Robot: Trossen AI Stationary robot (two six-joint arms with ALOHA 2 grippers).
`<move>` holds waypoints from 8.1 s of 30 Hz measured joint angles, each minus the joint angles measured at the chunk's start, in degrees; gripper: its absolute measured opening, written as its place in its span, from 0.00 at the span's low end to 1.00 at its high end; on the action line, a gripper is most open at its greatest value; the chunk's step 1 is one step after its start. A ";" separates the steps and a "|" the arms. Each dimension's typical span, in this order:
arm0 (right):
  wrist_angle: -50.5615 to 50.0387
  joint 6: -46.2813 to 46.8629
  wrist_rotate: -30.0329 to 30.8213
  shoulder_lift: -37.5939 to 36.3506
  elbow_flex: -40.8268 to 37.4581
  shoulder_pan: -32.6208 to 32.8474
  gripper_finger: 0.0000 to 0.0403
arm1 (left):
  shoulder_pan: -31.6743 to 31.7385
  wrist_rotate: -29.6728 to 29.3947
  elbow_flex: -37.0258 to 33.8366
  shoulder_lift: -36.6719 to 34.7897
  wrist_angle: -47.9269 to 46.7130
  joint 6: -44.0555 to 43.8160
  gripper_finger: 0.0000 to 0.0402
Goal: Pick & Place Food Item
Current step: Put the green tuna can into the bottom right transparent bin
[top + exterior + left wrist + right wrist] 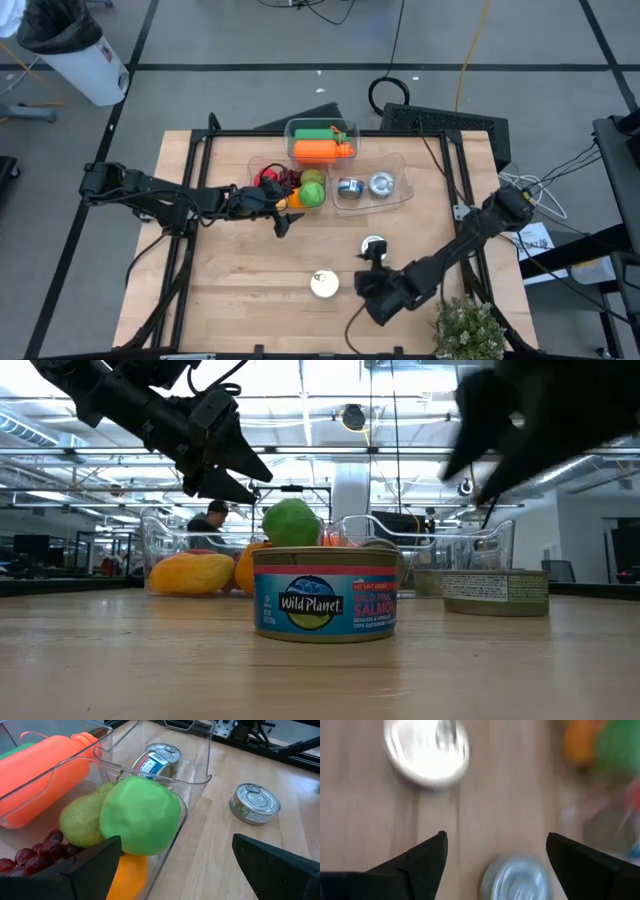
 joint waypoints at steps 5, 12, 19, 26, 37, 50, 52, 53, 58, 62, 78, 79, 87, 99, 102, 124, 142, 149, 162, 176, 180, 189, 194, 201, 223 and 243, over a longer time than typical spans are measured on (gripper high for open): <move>-2.09 10.19 -7.71 1.40 -4.92 -0.23 0.79 | 0.00 0.00 0.00 0.00 0.00 -0.19 0.98; 3.22 14.99 -13.68 0.81 -11.67 -0.18 0.76 | 0.00 0.00 0.00 0.00 0.02 -0.36 0.98; 5.71 13.75 -19.49 -0.23 -12.92 -0.29 0.74 | 0.00 -0.03 0.00 0.00 0.07 -0.33 0.98; 12.21 13.54 -28.05 -2.95 -13.14 -0.30 0.74 | 0.00 -0.07 0.00 0.00 0.08 -0.31 0.98; 22.38 14.23 -36.05 -2.19 -18.72 -1.85 0.69 | 0.00 -0.09 0.01 0.00 -0.02 -0.29 0.98; 24.85 10.26 -20.61 -2.03 -21.25 -2.26 0.64 | 0.00 -0.15 0.02 0.00 0.07 -0.20 0.98; 23.84 10.28 -20.37 -2.02 -21.25 -2.24 0.64 | 0.00 -0.15 0.02 0.00 0.09 -0.20 0.98; 23.42 10.42 -20.35 -2.05 -21.25 -2.24 0.64 | 0.00 -0.15 0.02 0.00 0.07 -0.20 0.98; 24.97 10.11 -18.94 -2.05 -21.25 -2.22 0.64 | 0.00 -0.15 0.02 0.00 0.06 -0.25 0.98; 24.13 8.58 -18.92 -2.05 -19.04 -2.19 0.63 | 0.00 -0.15 0.02 0.00 0.04 -0.31 0.98; 16.51 25.14 -14.52 -3.30 -13.70 -7.10 0.62 | 0.00 -0.11 0.02 0.00 0.07 -1.01 0.98; 16.73 25.24 -14.53 -3.30 -13.97 -7.42 0.62 | 0.00 -0.11 0.02 0.00 0.06 -0.99 0.98; 14.10 25.50 -13.70 -3.49 -17.01 -9.23 0.62 | 0.00 -0.08 0.02 0.00 -0.06 -1.00 0.98; 12.45 29.72 -9.53 -3.54 -24.90 -12.11 0.62 | 0.00 -0.07 0.02 0.00 -0.14 -1.03 0.98; 13.02 31.52 -8.86 -3.50 -26.23 -12.75 0.62 | 0.00 -0.09 0.02 0.00 -0.09 -1.03 0.98; 29.95 8.69 -1.47 -7.73 -27.79 -16.41 0.62 | 0.00 -0.09 0.02 0.00 -0.02 -1.19 0.98; 50.17 -1.71 -24.57 -8.01 -33.90 -18.60 0.74 | 0.00 -0.11 0.02 0.02 -0.07 -1.06 0.98; 55.81 -1.23 -27.58 -8.83 -34.14 -14.63 0.70 | 0.00 -0.11 0.02 0.02 -0.02 -1.08 0.98; 44.86 10.81 -5.68 -16.22 -34.01 -12.05 0.67 | 0.00 -0.13 0.02 0.02 0.10 -1.16 0.98; 35.50 27.40 1.67 -7.54 -33.70 -13.41 0.66 | 0.00 -0.15 0.02 0.02 0.06 -1.16 0.98; 33.51 28.74 3.68 -7.52 -33.75 -13.34 0.64 | 0.02 -0.16 0.02 0.02 0.02 -1.16 0.98; 28.28 29.54 -0.74 -10.82 -33.79 -14.23 0.59 | 0.02 -0.15 0.02 0.02 0.00 -1.14 0.98; 17.02 30.58 -14.33 -14.34 -30.09 -18.61 0.58 | 0.00 -0.15 0.02 0.02 0.00 -1.14 0.98; 0.65 32.72 -26.70 -14.34 -23.86 -23.56 0.58 | 0.02 -0.13 0.02 0.02 0.00 -1.14 0.98; -18.09 38.59 -29.50 -14.68 -24.45 -24.36 0.58 | 0.02 -0.09 0.02 0.02 -1.01 -1.14 0.98; -11.94 36.93 -30.86 -19.76 -24.20 -23.37 0.58 | 0.00 -0.09 0.02 0.02 -1.22 -1.14 0.98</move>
